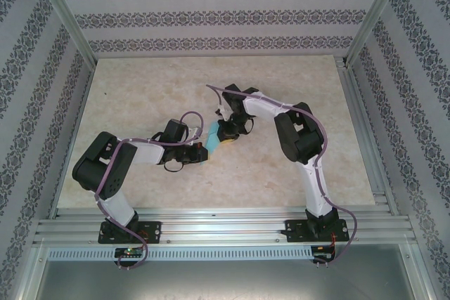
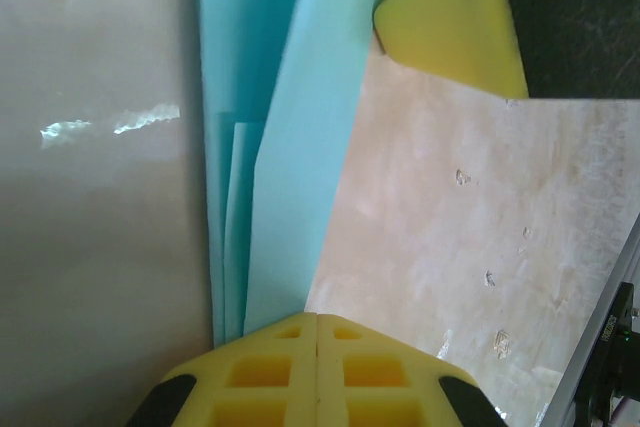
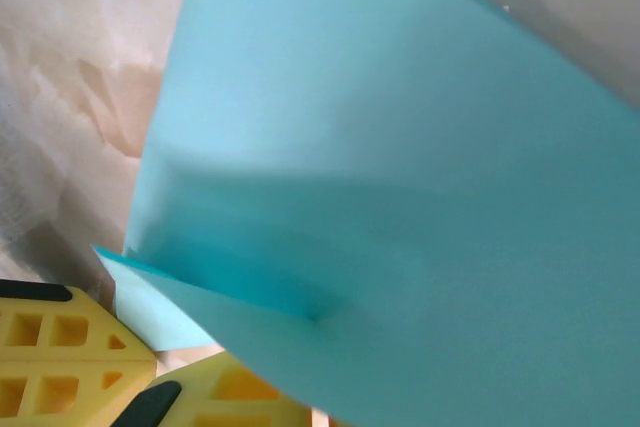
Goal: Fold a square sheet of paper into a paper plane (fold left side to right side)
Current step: Fold the wing for the fifth time at the center of the table.
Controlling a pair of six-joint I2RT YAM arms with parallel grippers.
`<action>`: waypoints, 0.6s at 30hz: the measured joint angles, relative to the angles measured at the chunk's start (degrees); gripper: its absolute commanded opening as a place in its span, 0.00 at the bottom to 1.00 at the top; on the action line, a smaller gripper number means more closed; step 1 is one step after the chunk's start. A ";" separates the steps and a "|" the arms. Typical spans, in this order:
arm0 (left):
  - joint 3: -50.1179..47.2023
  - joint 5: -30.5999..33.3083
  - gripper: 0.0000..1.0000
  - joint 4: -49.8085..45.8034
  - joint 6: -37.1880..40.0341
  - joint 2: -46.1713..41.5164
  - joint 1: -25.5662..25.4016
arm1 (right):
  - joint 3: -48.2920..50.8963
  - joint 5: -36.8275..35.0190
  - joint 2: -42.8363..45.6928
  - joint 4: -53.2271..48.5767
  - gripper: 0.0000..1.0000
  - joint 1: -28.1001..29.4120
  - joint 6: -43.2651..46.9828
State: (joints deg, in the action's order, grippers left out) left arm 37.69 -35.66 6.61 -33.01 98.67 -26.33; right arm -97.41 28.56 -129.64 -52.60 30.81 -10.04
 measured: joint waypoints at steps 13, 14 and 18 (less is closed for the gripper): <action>-0.02 0.02 0.01 0.07 0.00 -0.04 -0.02 | -0.22 -2.10 1.42 0.72 0.12 -3.21 0.63; -0.02 0.02 0.01 0.07 0.00 -0.07 -0.02 | 0.20 -2.10 2.25 0.94 0.13 -3.21 0.63; -0.02 0.09 0.01 0.04 0.00 -0.11 -0.02 | 0.42 -1.81 4.33 1.42 0.13 -2.14 0.61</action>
State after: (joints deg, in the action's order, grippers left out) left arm 37.67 -35.57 6.66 -33.01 98.56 -26.35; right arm -96.99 26.74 -125.32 -51.18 28.67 -9.43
